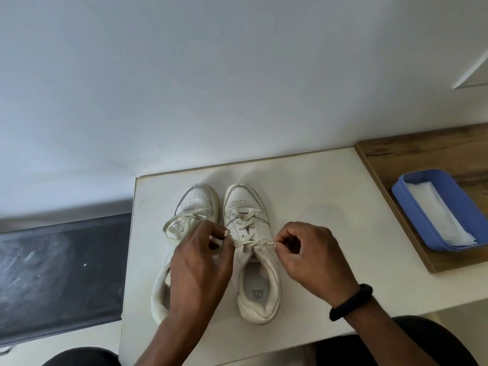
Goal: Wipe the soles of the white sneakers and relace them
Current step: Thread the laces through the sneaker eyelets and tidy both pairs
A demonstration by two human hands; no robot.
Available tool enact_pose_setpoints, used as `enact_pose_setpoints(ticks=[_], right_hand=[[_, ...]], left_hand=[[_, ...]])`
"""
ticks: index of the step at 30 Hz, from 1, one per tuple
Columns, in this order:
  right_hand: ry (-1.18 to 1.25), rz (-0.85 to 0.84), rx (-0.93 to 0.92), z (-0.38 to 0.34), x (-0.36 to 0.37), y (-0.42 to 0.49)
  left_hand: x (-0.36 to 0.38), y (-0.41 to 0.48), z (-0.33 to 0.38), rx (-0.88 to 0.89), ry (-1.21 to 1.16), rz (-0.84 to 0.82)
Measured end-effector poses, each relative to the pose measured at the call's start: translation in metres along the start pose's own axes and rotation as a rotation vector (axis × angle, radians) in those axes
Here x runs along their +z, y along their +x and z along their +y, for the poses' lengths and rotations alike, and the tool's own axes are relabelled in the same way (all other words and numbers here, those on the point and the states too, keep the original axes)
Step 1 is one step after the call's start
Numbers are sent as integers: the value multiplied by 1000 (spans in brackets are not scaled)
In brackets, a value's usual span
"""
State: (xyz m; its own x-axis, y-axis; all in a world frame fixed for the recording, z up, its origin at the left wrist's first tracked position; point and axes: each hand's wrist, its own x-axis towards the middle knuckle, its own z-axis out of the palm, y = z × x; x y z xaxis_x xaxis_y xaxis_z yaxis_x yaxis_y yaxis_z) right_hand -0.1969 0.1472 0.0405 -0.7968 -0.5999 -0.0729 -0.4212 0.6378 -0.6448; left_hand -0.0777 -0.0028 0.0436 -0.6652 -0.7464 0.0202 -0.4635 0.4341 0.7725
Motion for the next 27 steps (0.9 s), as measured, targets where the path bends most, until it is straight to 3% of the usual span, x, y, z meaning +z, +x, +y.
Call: enact_pose_setpoints(ticks=[12, 19, 27], right_hand=[[-122, -151, 78, 11, -14, 4], [-211, -220, 124, 9, -19, 2], [-300, -185, 169, 10, -23, 5]], left_hand=[[6, 1, -16, 225, 193, -8], [6, 1, -20, 249, 303, 13], [8, 1, -22, 263, 375, 21]])
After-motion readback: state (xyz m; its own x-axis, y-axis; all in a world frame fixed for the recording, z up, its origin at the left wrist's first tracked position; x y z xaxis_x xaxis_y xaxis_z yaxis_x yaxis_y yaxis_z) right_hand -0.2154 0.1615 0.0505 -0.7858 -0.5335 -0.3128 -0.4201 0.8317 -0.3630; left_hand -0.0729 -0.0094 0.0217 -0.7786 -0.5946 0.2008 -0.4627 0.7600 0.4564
